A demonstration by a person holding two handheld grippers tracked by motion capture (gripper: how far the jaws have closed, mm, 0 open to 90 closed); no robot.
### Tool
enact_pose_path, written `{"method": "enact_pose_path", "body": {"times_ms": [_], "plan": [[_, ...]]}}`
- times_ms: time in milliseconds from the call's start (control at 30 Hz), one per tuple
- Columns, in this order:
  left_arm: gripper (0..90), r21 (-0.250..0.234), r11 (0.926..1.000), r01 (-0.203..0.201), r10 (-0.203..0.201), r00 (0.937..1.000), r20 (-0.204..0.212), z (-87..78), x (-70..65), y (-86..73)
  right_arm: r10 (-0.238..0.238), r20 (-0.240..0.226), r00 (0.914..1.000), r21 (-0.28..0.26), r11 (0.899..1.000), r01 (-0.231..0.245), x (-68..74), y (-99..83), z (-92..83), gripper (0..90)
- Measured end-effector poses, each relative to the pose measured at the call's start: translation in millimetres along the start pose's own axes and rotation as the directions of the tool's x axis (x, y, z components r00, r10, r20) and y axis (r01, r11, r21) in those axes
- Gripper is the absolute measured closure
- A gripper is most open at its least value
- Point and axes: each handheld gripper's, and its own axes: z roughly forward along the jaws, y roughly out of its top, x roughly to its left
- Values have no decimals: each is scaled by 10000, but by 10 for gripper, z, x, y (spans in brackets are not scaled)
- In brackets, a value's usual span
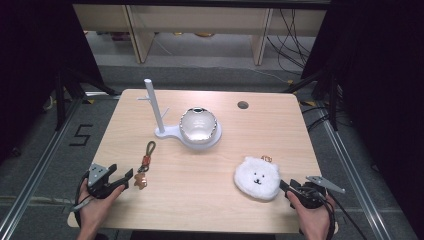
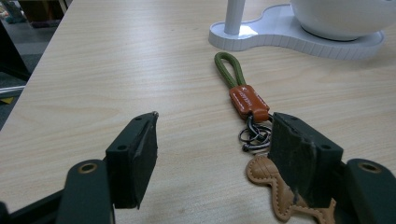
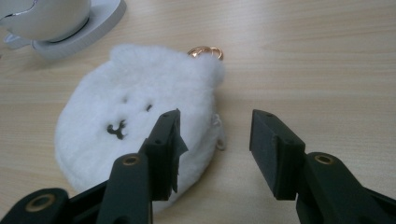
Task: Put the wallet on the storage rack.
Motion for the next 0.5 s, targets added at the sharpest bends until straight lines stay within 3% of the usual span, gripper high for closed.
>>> {"method": "enact_pose_path", "body": {"times_ms": [33,67,100,133,167,200,267,400,433,500], "plan": [[316,-36,10000,-14,14,10000,3,1,-1,-2,456,-13,9990,169,9988,-456,38,1,0,541],[316,-36,10000,-14,14,10000,3,1,-1,-2,66,168,9998,322,9995,-71,18,14,-3,543],[316,-61,10000,-12,12,10000,21,2,0,-3,66,168,9998,322,9995,-71,18,14,-3,543],[316,-79,10000,34,-34,10000,3,0,4,-3,674,-20,9977,481,9966,-672,54,19,20,547],[317,-79,10000,34,-34,10000,3,0,4,-3,674,-20,9977,481,9966,-672,54,19,20,547],[317,-88,10000,32,-32,10000,5,0,4,-3,311,155,9994,497,9983,-319,34,24,36,550],[318,-74,10000,-14,14,10000,-23,-7,-5,-3,121,-109,9999,642,9979,-113,32,51,51,552],[322,76,9997,-212,213,9998,-20,-9,-21,1,7,-81,10000,964,9953,1,62,133,90,558],[322,21,9998,-197,197,9998,44,3,-18,0,14,137,9999,1276,9918,-31,86,191,96,559],[322,52,9997,-228,228,9997,60,-6,-19,0,-165,125,9998,1515,9883,144,86,257,119,553]]}}
